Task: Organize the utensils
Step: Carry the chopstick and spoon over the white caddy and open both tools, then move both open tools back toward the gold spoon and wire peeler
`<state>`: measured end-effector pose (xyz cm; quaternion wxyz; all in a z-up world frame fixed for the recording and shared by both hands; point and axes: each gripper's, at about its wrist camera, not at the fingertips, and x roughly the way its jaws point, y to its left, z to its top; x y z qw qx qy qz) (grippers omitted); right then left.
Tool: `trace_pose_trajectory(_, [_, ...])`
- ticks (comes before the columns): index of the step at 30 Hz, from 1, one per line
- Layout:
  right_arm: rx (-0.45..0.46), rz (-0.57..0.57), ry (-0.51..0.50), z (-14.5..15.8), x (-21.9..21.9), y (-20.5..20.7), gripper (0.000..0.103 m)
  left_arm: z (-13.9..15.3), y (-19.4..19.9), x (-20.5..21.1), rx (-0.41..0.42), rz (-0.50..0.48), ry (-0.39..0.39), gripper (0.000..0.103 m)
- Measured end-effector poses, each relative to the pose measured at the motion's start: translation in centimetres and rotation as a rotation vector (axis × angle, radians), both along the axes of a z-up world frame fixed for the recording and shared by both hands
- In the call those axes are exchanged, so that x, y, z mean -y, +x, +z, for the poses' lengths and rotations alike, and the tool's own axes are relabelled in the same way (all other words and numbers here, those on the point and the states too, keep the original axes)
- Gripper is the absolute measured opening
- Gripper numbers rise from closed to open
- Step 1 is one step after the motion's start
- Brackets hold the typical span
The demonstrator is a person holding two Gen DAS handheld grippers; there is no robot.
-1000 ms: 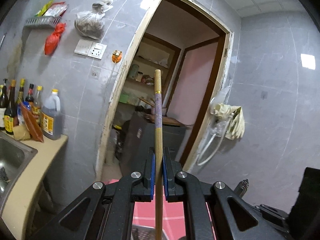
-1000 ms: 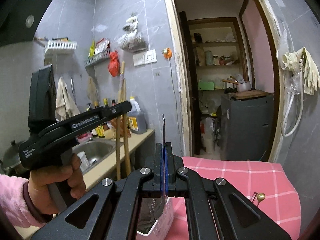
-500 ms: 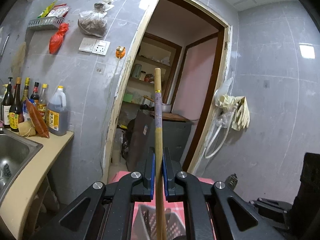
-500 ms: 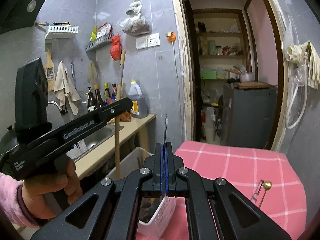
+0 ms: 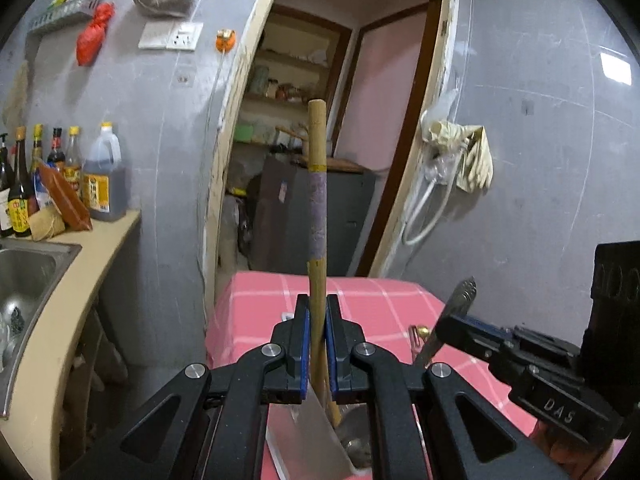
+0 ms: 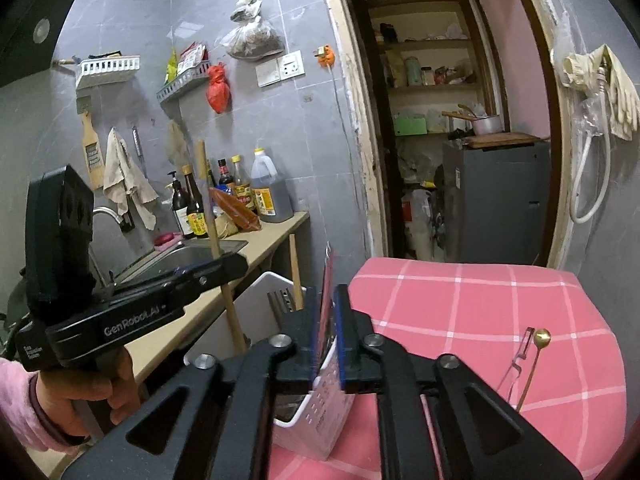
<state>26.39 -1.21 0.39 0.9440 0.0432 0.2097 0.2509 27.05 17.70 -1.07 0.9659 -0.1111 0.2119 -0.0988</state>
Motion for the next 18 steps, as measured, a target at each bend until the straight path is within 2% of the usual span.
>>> trace_pose_trajectory(1, [0.000,-0.005,0.007,0.1,0.2,-0.1,0.028,0.0,-0.1,-0.1,-0.012,-0.003,-0.006,0.008])
trace_pose_trajectory(2, [0.001,-0.015,0.020,0.1,0.6,-0.2,0.035,0.0,-0.2,-0.1,-0.018,-0.005,-0.013,0.008])
trace_pose_trajectory(5, [0.011,-0.049,0.032,0.5,1.6,-0.7,0.035,0.2,-0.7,-0.5,-0.029,-0.002,-0.047,0.024])
trace_pose_trajectory(7, [0.021,-0.086,0.036,1.0,2.4,-1.0,0.037,0.5,-1.2,-0.8,-0.019,0.010,-0.074,0.046])
trace_pose_trajectory(9, [0.034,-0.127,0.034,1.5,3.3,-1.5,0.046,0.8,-1.8,-0.9,-0.001,0.018,-0.096,0.049])
trace_pose_trajectory(11, [0.058,-0.176,0.031,2.2,4.4,-2.3,0.061,1.3,-2.2,-0.5,0.003,0.033,-0.083,0.055])
trace_pose_trajectory(12, [0.069,-0.194,0.029,2.5,5.0,-2.6,0.064,1.5,-2.4,-0.3,0.005,0.040,-0.075,0.064])
trace_pose_trajectory(13, [0.079,-0.212,0.025,3.0,5.5,-2.9,0.072,1.8,-2.6,0.1,0.010,0.053,-0.064,0.074])
trace_pose_trajectory(14, [0.093,-0.238,0.014,3.4,6.2,-3.3,0.080,2.1,-2.9,0.5,0.020,0.067,-0.051,0.079])
trace_pose_trajectory(16, [0.111,-0.270,0.002,4.0,7.1,-3.9,0.088,2.7,-3.6,1.4,0.043,0.093,-0.027,0.093])
trace_pose_trajectory(18, [0.127,-0.312,-0.019,4.5,8.2,-4.6,0.097,3.2,-4.1,2.5,0.066,0.124,0.002,0.102])
